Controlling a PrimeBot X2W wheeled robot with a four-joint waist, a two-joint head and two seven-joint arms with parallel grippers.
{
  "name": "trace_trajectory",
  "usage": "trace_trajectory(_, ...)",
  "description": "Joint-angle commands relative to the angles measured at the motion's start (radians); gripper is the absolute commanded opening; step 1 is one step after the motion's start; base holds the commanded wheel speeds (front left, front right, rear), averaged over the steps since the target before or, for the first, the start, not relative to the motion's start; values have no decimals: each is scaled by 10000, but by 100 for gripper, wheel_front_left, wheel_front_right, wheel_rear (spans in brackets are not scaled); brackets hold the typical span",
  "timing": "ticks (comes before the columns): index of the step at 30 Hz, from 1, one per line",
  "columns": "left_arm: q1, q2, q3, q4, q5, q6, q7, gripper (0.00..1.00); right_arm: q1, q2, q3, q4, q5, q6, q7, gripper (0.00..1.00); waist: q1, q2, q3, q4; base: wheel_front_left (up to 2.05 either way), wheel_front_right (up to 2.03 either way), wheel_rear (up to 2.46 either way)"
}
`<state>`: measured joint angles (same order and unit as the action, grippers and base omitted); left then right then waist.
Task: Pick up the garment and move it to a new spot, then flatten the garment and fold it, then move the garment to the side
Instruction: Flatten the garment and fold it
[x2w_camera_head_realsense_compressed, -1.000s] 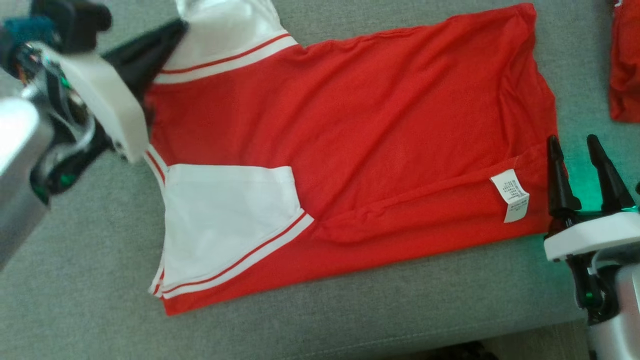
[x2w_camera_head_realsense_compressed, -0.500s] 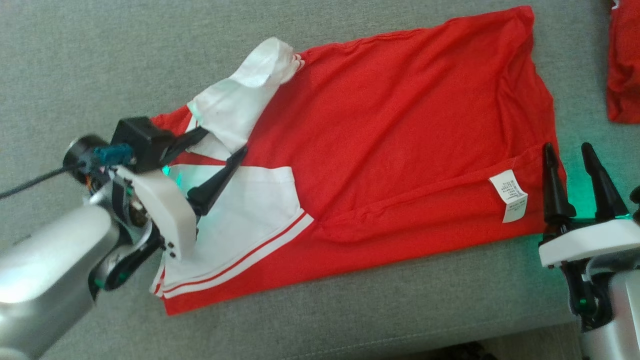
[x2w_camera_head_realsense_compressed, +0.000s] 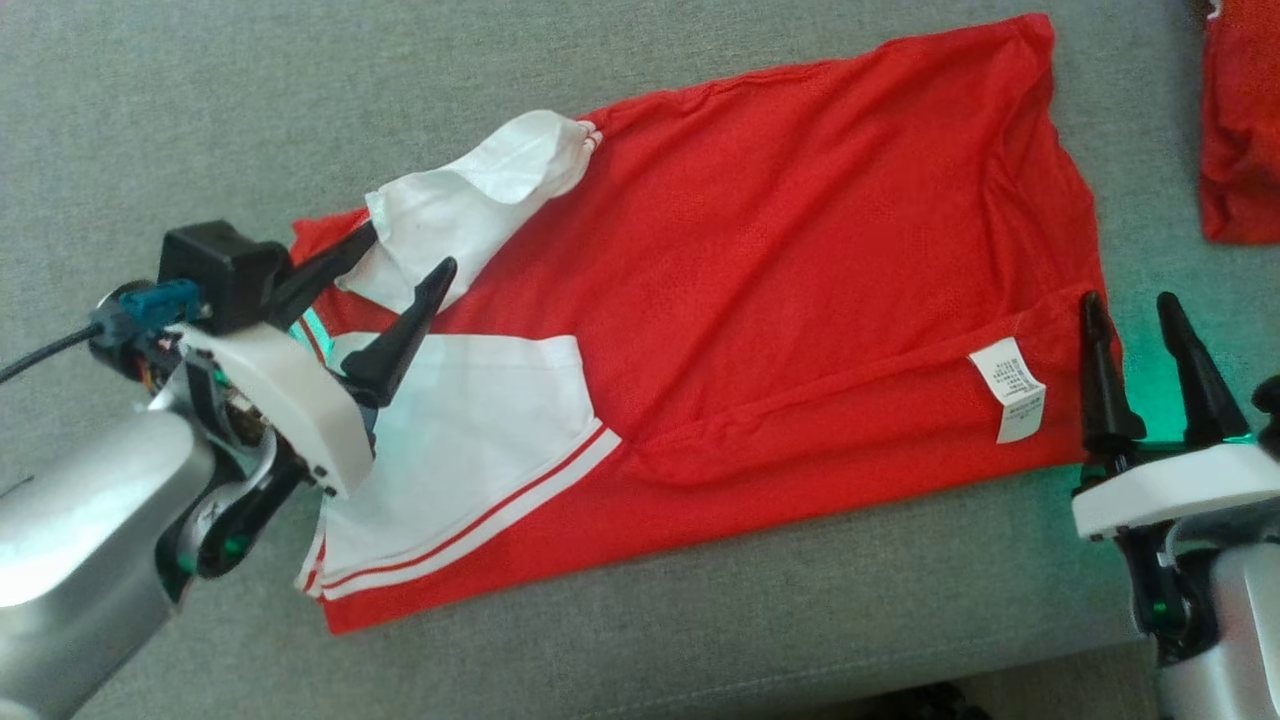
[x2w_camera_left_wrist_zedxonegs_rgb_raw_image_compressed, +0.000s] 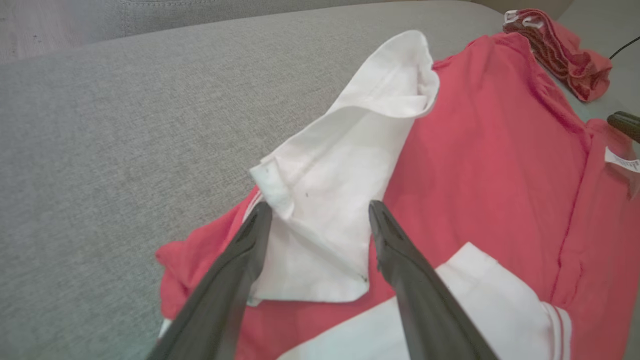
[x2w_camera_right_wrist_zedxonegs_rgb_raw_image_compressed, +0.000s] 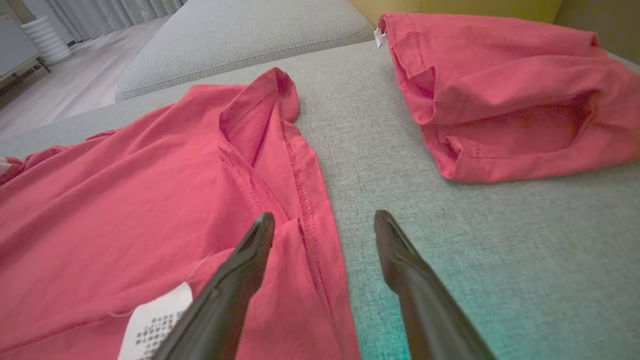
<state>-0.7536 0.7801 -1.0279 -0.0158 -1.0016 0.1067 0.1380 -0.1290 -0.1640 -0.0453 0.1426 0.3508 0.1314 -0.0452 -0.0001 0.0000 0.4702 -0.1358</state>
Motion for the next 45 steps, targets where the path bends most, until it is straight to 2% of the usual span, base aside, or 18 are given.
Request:
trace_trajectory(1,-405,391,626,-147,71,83,-107,100,155,-73,179,-249,-21,-7,-109,100,1,0,22,-20,0,0,0)
trace_trajectory(9,-719,279,695,224,261,178,-159,100,138,-76,244,-198,0,-7,-139,100,1,0,57,-116,0,0,0)
trace_trajectory(10,-731,278,694,259,260,179,-150,93,150,-72,244,-188,0,-7,-145,100,1,0,50,-121,0,0,0)
trace_trajectory(11,-754,281,703,293,278,188,-160,74,164,-69,246,-177,-1,-7,-151,100,1,0,42,-124,0,0,0)
trace_trajectory(12,-775,277,716,323,290,203,-178,15,178,-63,247,-166,-3,-7,-159,100,1,0,33,-122,0,0,0)
trace_trajectory(13,-805,283,733,356,336,237,-214,0,190,-55,250,-154,-5,-7,-167,100,1,0,23,-116,0,0,0)
trace_trajectory(17,-931,267,798,387,470,241,-406,0,156,-34,290,-96,-15,-7,-182,100,1,0,-38,-73,0,0,0)
trace_trajectory(21,-1169,328,894,291,765,156,-757,0,-347,-280,531,-57,33,-7,-144,100,1,0,-130,-46,0,0,0)
trace_trajectory(30,-1893,576,981,48,1433,72,-856,0,-2645,-997,1212,821,647,-7,565,100,1,0,26,16,0,0,0)
trace_trajectory(38,-2982,416,957,221,1999,-211,-558,0,-5216,-1904,1911,2979,1050,-7,1623,100,1,0,572,331,0,0,0)
trace_trajectory(45,-3547,169,902,572,2193,-502,-498,0,-6542,-2394,2785,4448,1179,-7,1799,100,1,0,914,552,0,0,0)
